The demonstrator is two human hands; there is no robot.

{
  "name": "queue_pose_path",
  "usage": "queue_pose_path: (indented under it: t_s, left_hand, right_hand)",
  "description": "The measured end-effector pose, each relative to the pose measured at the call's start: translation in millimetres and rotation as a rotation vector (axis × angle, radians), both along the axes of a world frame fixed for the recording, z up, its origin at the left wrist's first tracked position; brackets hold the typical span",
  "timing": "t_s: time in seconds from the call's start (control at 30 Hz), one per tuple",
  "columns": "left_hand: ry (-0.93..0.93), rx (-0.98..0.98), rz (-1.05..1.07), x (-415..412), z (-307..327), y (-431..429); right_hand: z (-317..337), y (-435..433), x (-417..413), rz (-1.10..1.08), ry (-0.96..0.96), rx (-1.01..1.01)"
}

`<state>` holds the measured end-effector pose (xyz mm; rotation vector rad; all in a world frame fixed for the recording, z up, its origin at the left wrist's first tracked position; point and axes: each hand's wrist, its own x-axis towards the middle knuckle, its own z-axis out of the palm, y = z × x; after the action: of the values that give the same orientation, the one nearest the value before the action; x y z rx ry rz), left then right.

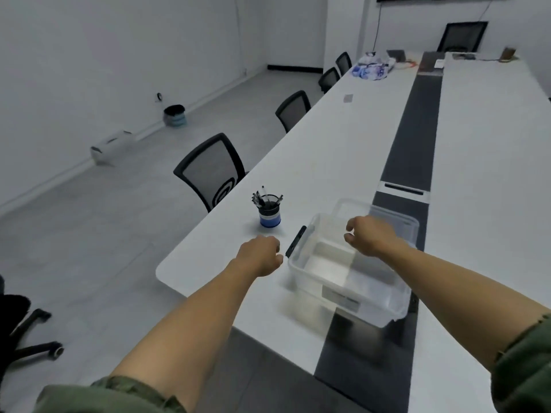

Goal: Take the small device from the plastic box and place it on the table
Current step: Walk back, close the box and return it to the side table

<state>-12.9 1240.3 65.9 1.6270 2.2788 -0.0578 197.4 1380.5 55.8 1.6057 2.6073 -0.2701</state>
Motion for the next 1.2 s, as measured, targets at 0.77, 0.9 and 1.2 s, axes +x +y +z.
queue_pose_path:
  t_s: [0.77, 0.9, 1.2]
  left_hand:
    - [-0.100, -0.015, -0.405, 5.5, -97.4, 271.7]
    - [-0.189, -0.072, -0.389, 15.5, -124.7, 285.1]
    - [-0.238, 0.053, -0.242, 23.0, -149.6, 278.9]
  right_hand:
    - [-48.7, 136.2, 94.9, -0.639, 0.004, -0.158]
    - [-71.8, 149.9, 105.3, -0.750, 0.040, -0.226]
    - [-137.8, 199.7, 112.5, -0.945, 0.157, -0.425]
